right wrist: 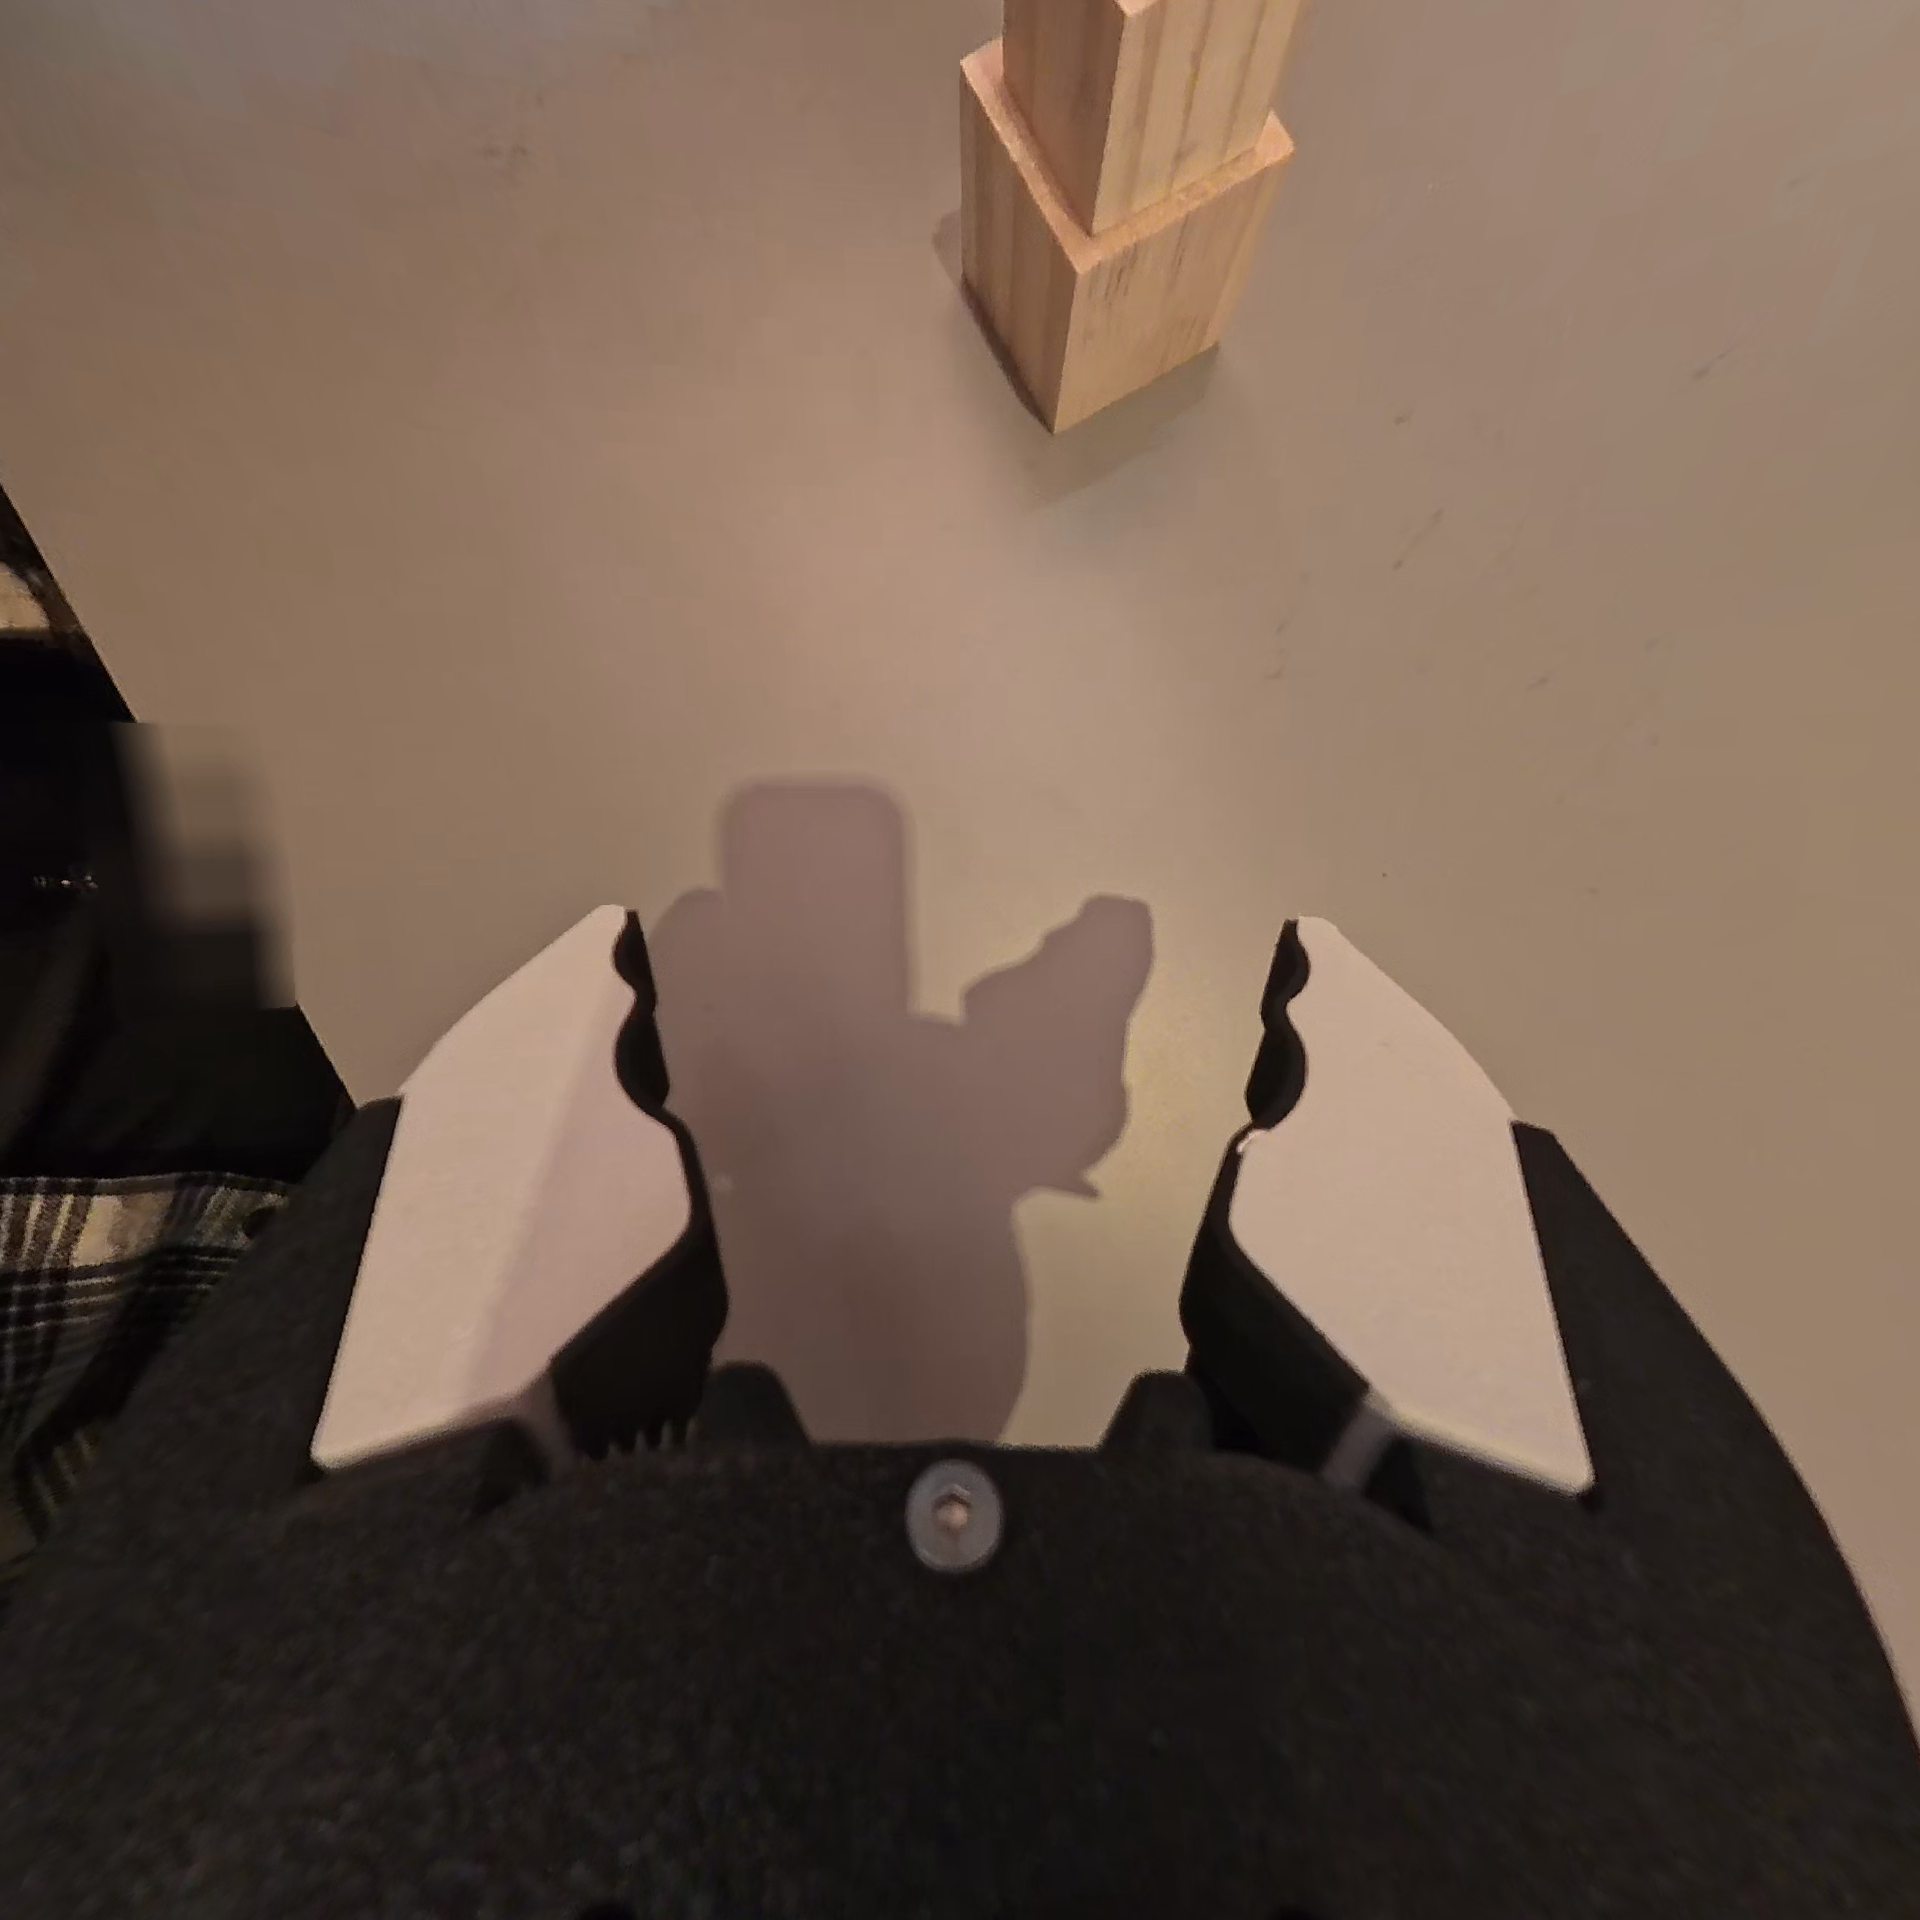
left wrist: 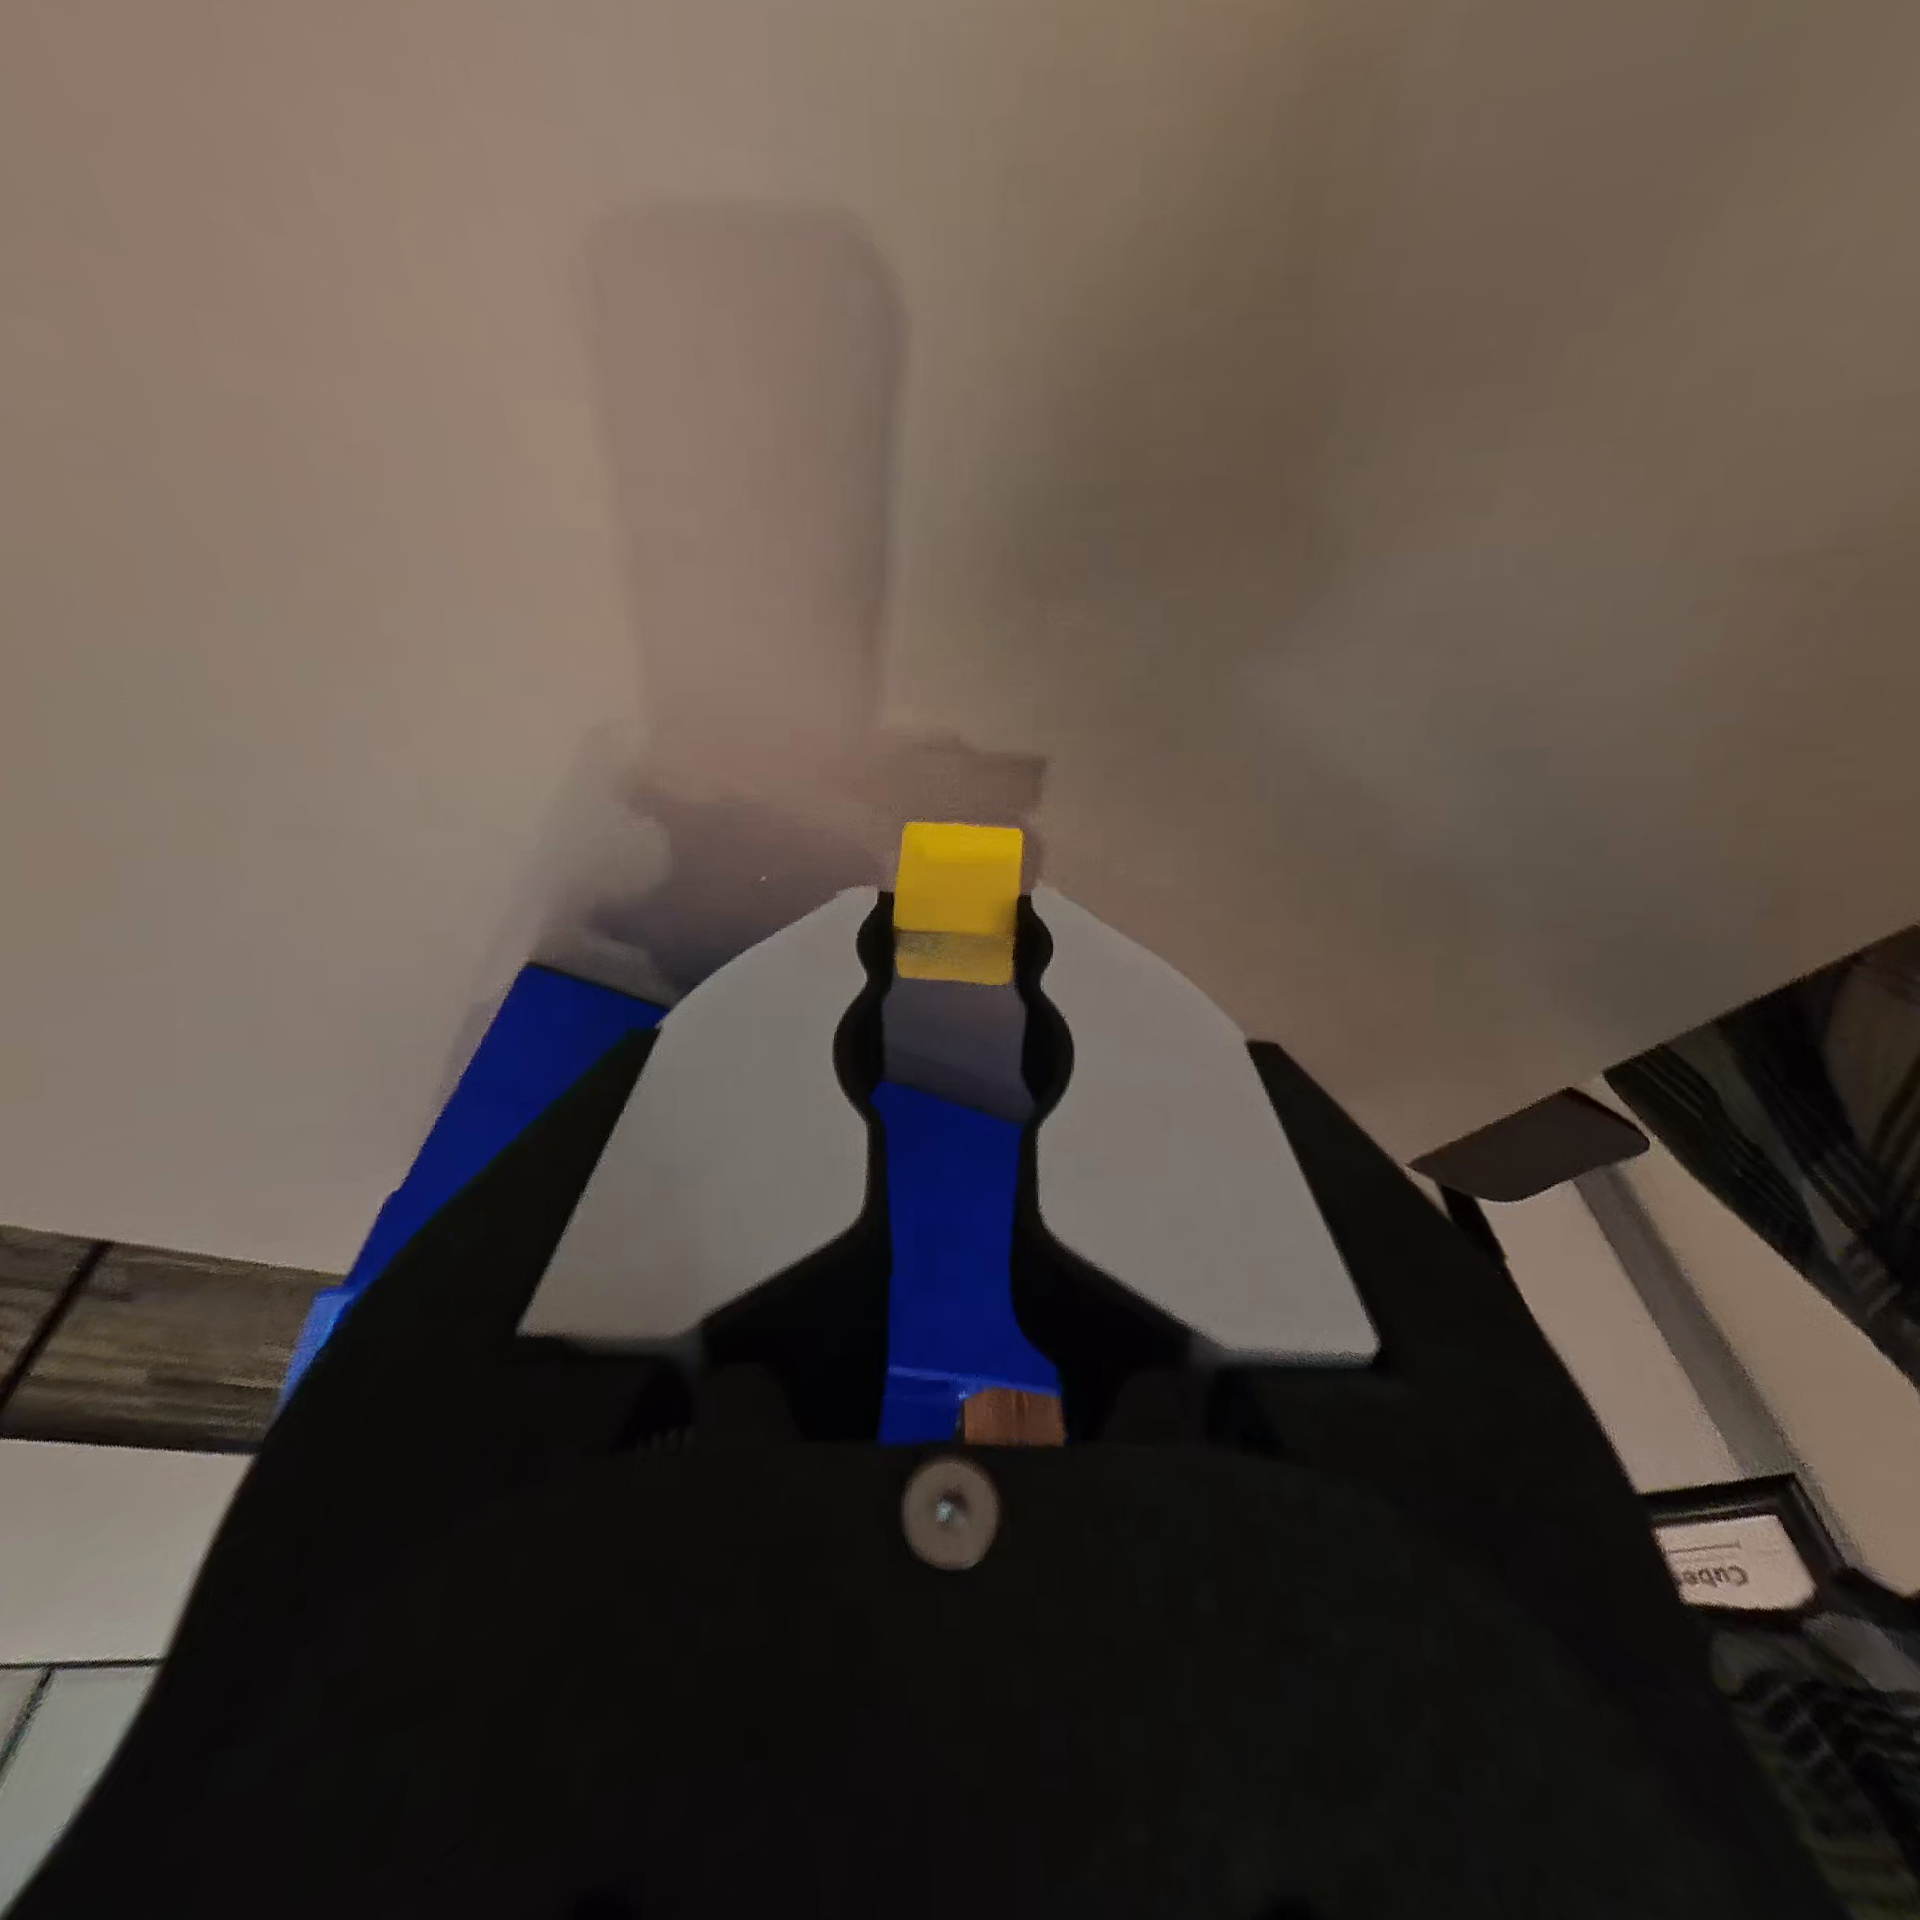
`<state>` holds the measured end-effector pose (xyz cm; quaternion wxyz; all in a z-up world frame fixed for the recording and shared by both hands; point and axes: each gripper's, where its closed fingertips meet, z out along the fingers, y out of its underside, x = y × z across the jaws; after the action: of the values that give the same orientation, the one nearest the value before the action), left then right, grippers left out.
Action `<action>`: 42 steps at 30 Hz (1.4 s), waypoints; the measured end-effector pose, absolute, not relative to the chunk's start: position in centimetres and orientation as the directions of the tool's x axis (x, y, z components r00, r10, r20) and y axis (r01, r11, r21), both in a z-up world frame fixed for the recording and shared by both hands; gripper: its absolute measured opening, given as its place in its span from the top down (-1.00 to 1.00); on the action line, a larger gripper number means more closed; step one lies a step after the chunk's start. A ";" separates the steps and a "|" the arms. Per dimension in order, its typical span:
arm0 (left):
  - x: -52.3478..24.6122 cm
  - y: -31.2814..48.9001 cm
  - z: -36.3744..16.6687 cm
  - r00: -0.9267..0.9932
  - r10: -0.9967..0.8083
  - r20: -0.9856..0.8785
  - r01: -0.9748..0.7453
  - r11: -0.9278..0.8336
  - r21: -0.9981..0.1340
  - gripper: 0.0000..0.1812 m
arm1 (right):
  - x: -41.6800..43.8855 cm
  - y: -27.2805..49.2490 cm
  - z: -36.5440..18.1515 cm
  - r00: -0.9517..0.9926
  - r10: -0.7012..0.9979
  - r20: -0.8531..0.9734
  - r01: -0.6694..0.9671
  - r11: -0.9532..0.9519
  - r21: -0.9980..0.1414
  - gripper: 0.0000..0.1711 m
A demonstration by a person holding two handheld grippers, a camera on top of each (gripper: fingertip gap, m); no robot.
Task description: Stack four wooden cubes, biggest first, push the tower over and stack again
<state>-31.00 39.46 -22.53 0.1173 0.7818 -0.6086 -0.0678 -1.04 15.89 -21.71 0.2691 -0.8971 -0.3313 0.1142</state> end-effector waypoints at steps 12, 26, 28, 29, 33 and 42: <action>-17.0 34.1 -14.2 -0.085 -0.995 -0.053 -0.948 0.064 0.311 0.76 | -0.7 15.1 -21.1 0.762 0.647 -0.014 0.530 -0.637 -0.560 -0.29; -10.3 30.3 -15.2 -0.264 -0.963 -0.058 -0.866 0.210 0.454 0.76 | 1.4 13.5 -21.1 0.787 0.617 -0.018 0.501 -0.656 -0.564 -0.29; -10.0 30.2 -15.4 -0.272 -0.961 -0.056 -0.858 0.215 0.467 0.76 | 1.5 13.4 -21.2 0.788 0.615 -0.020 0.499 -0.658 -0.565 -0.29; -9.9 30.1 -15.5 -0.275 -0.960 -0.052 -0.855 0.219 0.470 0.76 | 1.6 13.3 -21.2 0.789 0.614 -0.022 0.497 -0.658 -0.566 -0.29; -9.6 29.9 -15.8 -0.284 -0.958 -0.046 -0.850 0.229 0.474 0.76 | 2.0 13.2 -21.3 0.793 0.609 -0.026 0.490 -0.662 -0.567 -0.29; -9.6 30.1 -16.4 -0.300 -0.953 -0.038 -0.836 0.243 0.492 0.76 | 2.1 13.2 -21.6 0.794 0.607 -0.033 0.485 -0.665 -0.568 -0.29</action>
<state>-9.64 30.15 -16.41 0.1357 0.5758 -0.7767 -0.2161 2.13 13.21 -21.56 0.2770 -0.9057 -0.3014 0.1105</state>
